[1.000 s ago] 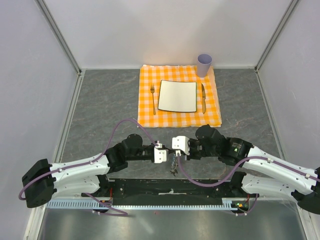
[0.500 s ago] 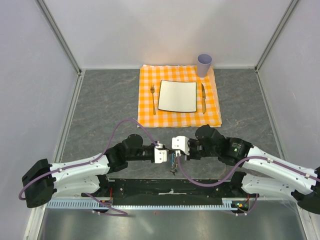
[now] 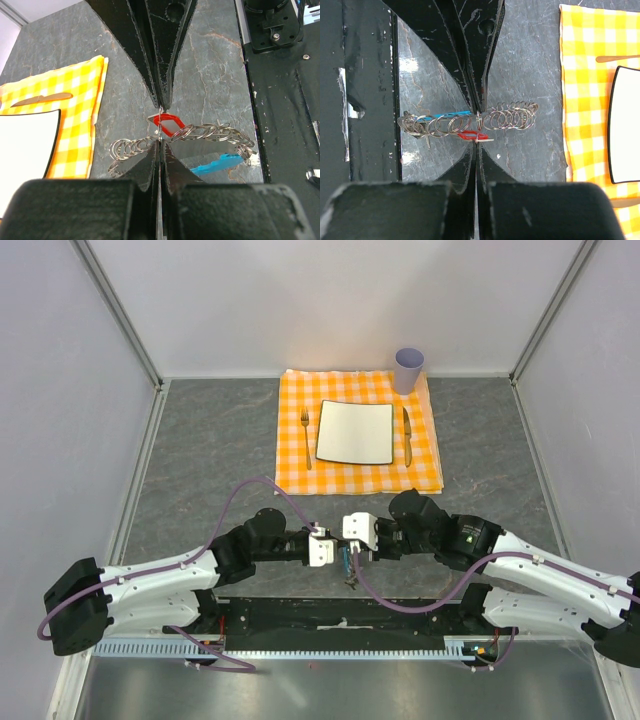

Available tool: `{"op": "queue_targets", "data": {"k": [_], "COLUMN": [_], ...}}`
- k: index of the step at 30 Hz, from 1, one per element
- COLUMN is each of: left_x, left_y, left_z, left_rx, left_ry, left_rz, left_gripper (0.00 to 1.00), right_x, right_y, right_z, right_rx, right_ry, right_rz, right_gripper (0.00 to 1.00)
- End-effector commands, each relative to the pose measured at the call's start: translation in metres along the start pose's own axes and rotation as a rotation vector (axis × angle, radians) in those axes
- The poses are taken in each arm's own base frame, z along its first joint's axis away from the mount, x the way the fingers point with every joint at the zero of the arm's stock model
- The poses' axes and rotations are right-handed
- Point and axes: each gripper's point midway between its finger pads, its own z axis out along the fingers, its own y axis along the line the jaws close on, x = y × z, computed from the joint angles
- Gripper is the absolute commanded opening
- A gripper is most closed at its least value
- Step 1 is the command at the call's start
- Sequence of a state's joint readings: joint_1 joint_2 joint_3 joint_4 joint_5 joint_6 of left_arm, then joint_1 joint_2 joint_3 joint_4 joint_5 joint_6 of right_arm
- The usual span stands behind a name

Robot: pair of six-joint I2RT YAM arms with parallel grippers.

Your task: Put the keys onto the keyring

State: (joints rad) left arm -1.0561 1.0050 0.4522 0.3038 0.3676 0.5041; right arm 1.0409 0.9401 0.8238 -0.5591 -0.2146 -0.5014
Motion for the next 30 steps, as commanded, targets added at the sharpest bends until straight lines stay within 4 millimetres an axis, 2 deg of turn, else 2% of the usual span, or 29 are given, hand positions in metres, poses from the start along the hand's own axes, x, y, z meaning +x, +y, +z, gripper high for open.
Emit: {"op": "queue_targets", "data": {"k": [1, 30], "left_x": [-0.0329, -0.0303], "left_y": [0.0168, 0.0164], "left_z": [0.0018, 0.0032], "left_rx": [-0.039, -0.039], "left_ry": [-0.096, -0.09], "left_rz": [0.071, 0.064], "left_gripper": [0.02, 0.02], "right_x": [-0.0149, -0.017], "right_y": [-0.0033, -0.0082], "right_z": [-0.0022, -0.0032], "right_rx": [0.006, 0.035], "right_ry": [-0.043, -0.052], "right_rz": [-0.005, -0.001], "right_gripper": [0.0, 0.0]}}
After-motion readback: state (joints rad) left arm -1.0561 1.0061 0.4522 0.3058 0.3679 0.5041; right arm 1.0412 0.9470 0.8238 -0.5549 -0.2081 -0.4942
